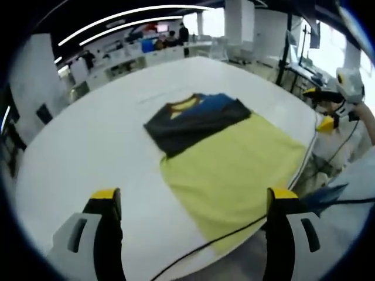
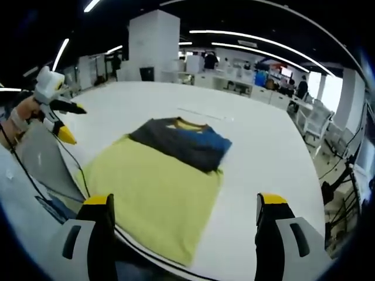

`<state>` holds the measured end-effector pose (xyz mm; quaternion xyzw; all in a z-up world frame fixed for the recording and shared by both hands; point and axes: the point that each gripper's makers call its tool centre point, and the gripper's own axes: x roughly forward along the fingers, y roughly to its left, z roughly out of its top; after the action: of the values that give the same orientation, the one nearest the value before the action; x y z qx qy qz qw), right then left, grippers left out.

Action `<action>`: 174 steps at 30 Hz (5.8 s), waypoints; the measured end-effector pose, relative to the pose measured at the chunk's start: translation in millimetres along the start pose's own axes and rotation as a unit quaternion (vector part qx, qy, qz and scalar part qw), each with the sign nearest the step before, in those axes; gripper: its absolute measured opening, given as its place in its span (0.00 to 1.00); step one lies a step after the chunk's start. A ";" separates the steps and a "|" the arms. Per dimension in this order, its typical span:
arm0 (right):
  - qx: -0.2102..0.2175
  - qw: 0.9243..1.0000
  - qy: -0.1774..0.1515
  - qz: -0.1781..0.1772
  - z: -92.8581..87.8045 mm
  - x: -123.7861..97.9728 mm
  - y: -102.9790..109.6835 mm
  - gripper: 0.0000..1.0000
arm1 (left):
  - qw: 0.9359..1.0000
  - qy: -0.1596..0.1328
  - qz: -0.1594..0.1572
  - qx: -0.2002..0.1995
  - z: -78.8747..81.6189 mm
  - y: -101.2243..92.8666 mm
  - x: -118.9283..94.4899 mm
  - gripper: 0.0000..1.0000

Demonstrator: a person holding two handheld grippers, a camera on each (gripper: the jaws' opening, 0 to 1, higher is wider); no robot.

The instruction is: Fold the garment on the visible template until the final outline fits inside the template.

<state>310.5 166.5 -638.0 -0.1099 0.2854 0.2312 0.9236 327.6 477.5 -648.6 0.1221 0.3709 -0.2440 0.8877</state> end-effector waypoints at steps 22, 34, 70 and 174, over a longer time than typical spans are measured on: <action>0.015 1.000 0.025 0.009 -19.0 11.6 -0.3 1.00 | 0.996 0.037 -0.034 -0.077 -43.6 -4.8 16.9 0.99; 0.023 0.999 0.035 0.012 -27.2 13.3 1.4 1.00 | 0.990 0.059 -0.067 -0.107 -58.2 -16.5 27.9 0.96; 0.065 0.994 0.078 0.031 -73.2 25.4 13.1 1.00 | 0.969 0.127 -0.118 -0.178 -100.2 -42.5 41.1 0.99; 0.130 0.983 0.124 0.029 -140.4 17.3 10.5 0.54 | 0.947 0.168 -0.144 -0.234 -121.0 -79.4 29.7 0.31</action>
<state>251.1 134.8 -762.9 -0.0089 0.4284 0.2032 0.8804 231.5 447.8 -756.9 -0.1049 0.5749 -0.2516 0.7715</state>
